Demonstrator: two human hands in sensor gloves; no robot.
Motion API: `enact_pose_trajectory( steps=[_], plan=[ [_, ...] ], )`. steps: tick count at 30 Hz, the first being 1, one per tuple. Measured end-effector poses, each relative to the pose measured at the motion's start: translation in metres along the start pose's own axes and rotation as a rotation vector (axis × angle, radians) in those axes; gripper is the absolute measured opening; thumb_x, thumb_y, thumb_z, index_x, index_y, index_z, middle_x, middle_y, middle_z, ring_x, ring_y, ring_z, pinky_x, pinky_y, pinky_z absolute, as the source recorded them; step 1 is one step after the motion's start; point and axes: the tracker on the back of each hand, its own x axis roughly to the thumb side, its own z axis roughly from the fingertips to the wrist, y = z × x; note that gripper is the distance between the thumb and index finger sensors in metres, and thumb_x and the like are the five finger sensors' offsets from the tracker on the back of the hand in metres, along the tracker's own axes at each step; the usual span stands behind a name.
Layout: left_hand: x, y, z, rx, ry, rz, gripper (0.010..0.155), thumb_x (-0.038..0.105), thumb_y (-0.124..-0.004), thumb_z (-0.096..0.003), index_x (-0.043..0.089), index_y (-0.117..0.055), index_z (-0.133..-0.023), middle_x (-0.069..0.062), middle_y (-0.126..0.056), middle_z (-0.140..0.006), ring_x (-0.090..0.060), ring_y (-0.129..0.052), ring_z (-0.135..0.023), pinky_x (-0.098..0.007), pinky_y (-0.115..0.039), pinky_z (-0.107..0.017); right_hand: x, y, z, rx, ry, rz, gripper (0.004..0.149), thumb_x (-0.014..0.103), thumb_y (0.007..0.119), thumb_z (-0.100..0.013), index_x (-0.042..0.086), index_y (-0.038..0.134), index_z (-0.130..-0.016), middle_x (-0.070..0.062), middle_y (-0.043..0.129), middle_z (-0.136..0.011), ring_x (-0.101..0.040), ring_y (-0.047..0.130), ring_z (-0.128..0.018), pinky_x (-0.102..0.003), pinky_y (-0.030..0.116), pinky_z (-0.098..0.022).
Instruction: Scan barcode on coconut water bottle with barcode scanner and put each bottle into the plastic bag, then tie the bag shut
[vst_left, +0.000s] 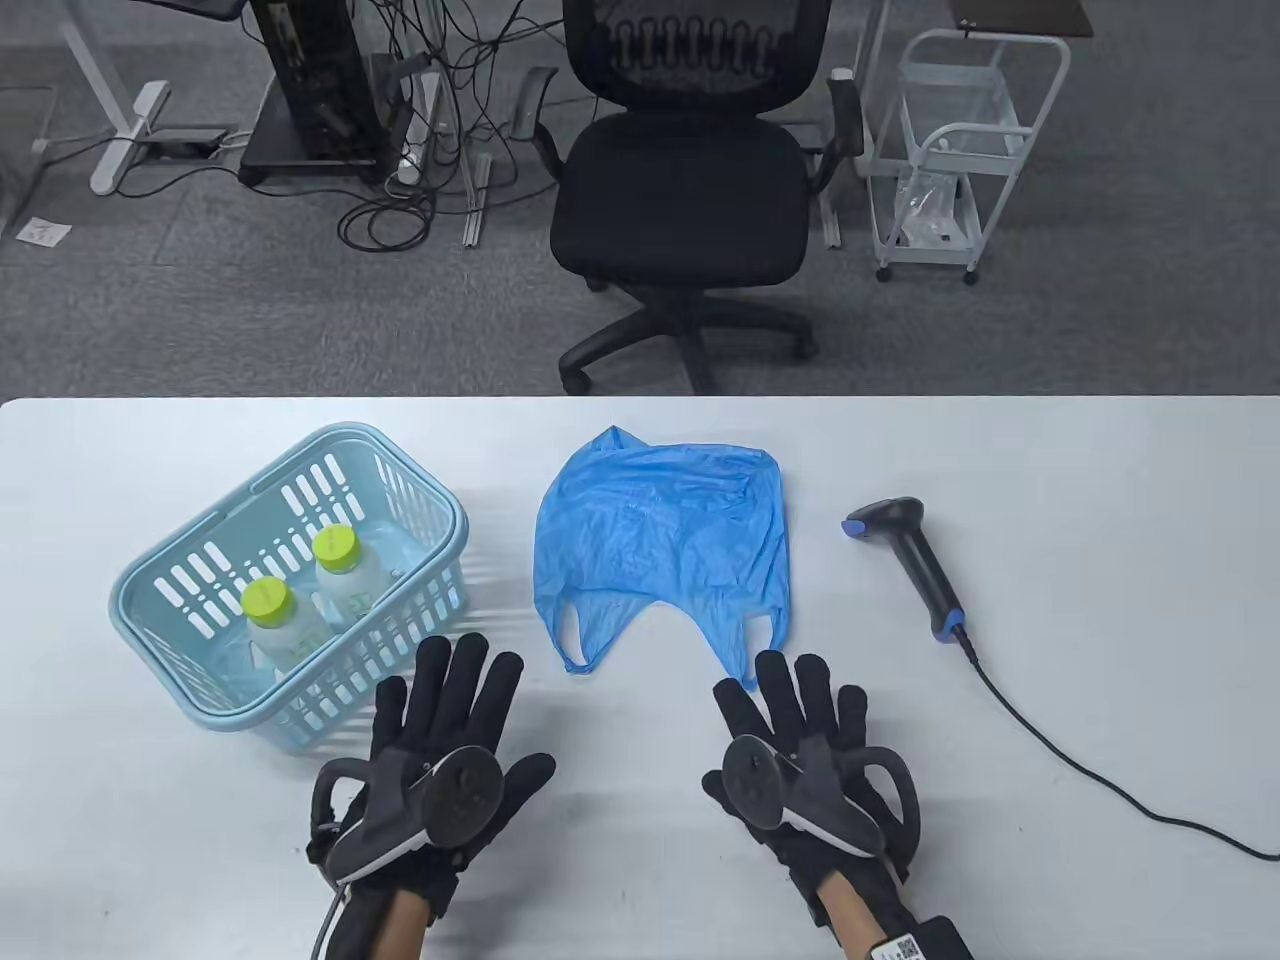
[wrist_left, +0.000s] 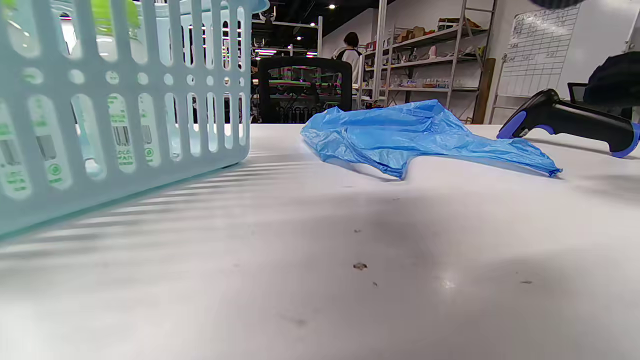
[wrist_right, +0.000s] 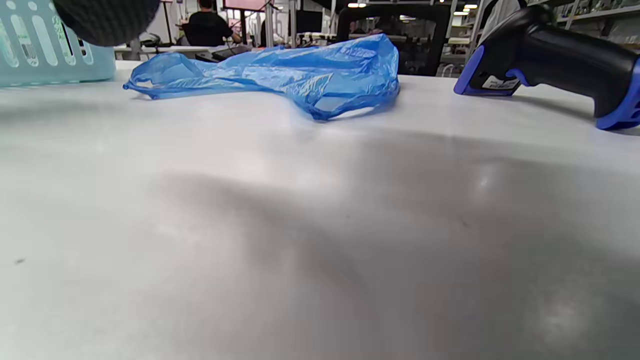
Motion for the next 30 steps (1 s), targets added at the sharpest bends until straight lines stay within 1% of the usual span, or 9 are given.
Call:
enact_pose_trajectory(
  steps=[4, 8, 13, 21, 23, 25, 26, 28, 30],
  plan=[
    [-0.002, -0.002, -0.002, -0.006, 0.015, 0.0, 0.092, 0.075, -0.052, -0.0642, 0.027, -0.005, -0.127, -0.008, 0.008, -0.131, -0.042, 0.007, -0.117, -0.071, -0.014, -0.078, 0.003, -0.002, -0.003, 0.015, -0.029, -0.028, 0.084, 0.065, 0.06, -0.049, 0.027, 0.017, -0.112, -0.017, 0.002, -0.117, -0.052, 0.006, -0.104, -0.074, 0.02, -0.07],
    [-0.006, -0.002, -0.001, -0.001, 0.033, 0.017, 0.092, 0.075, -0.053, -0.0643, 0.027, -0.005, -0.127, -0.008, 0.008, -0.131, -0.042, 0.006, -0.118, -0.071, -0.015, -0.079, 0.002, -0.024, -0.019, -0.027, -0.013, -0.086, 0.09, 0.064, 0.062, -0.049, 0.021, 0.015, -0.112, -0.022, 0.008, -0.117, -0.053, 0.012, -0.106, -0.073, 0.022, -0.073],
    [-0.006, -0.001, 0.003, 0.009, 0.043, 0.026, 0.092, 0.074, -0.054, -0.0644, 0.026, -0.006, -0.127, -0.009, 0.006, -0.131, -0.042, 0.004, -0.118, -0.07, -0.017, -0.079, -0.003, -0.037, -0.072, 0.01, 0.073, -0.108, 0.095, 0.065, 0.064, -0.048, 0.016, 0.015, -0.112, -0.024, 0.009, -0.118, -0.054, 0.015, -0.107, -0.073, 0.024, -0.073],
    [-0.001, -0.009, 0.0, -0.034, 0.053, 0.005, 0.092, 0.073, -0.055, -0.0644, 0.026, -0.007, -0.127, -0.009, 0.005, -0.131, -0.042, 0.002, -0.118, -0.07, -0.019, -0.08, 0.005, -0.008, -0.161, 0.196, 0.182, -0.011, 0.098, 0.067, 0.067, -0.045, 0.012, 0.021, -0.112, -0.022, 0.021, -0.119, -0.05, 0.028, -0.11, -0.071, 0.03, -0.076],
    [-0.001, -0.01, 0.0, -0.038, 0.055, -0.006, 0.092, 0.073, -0.055, -0.0645, 0.026, -0.007, -0.127, -0.009, 0.005, -0.131, -0.042, 0.002, -0.118, -0.07, -0.019, -0.08, 0.004, -0.004, -0.172, 0.194, 0.201, 0.004, 0.085, 0.064, 0.069, -0.045, 0.019, 0.041, -0.111, -0.016, 0.036, -0.119, -0.042, 0.047, -0.109, -0.065, 0.042, -0.078],
    [-0.001, -0.01, 0.0, -0.037, 0.058, 0.004, 0.092, 0.073, -0.055, -0.0645, 0.025, -0.007, -0.127, -0.009, 0.004, -0.131, -0.042, 0.001, -0.118, -0.07, -0.019, -0.08, 0.001, -0.01, -0.173, 0.073, 0.231, 0.025, 0.069, 0.058, 0.075, -0.047, 0.025, 0.055, -0.105, -0.007, 0.054, -0.113, -0.032, 0.065, -0.103, -0.059, 0.051, -0.078],
    [-0.001, -0.01, -0.001, -0.035, 0.056, 0.011, 0.092, 0.073, -0.056, -0.0644, 0.025, -0.007, -0.127, -0.01, 0.004, -0.131, -0.043, 0.001, -0.118, -0.07, -0.02, -0.08, 0.0, -0.012, -0.172, 0.015, 0.244, 0.04, 0.053, 0.049, 0.08, -0.05, 0.029, 0.068, -0.097, -0.002, 0.067, -0.106, -0.026, 0.077, -0.096, -0.055, 0.058, -0.077],
    [0.002, -0.011, -0.003, -0.035, 0.054, 0.018, 0.093, 0.072, -0.056, -0.0643, 0.024, -0.007, -0.127, -0.011, 0.003, -0.132, -0.044, 0.0, -0.118, -0.071, -0.02, -0.08, -0.002, -0.016, -0.167, -0.023, 0.243, 0.074, 0.035, 0.042, 0.083, -0.051, 0.032, 0.08, -0.084, 0.004, 0.083, -0.092, -0.019, 0.091, -0.082, -0.05, 0.068, -0.074],
    [0.008, -0.011, -0.005, -0.028, 0.038, 0.03, 0.095, 0.073, -0.056, -0.0644, 0.022, -0.006, -0.127, -0.014, 0.003, -0.132, -0.046, -0.001, -0.118, -0.072, -0.021, -0.079, -0.003, -0.018, -0.159, -0.014, 0.192, 0.007, 0.034, 0.04, 0.082, -0.052, 0.027, 0.083, -0.084, 0.003, 0.091, -0.083, -0.018, 0.097, -0.073, -0.05, 0.074, -0.069]
  ],
)
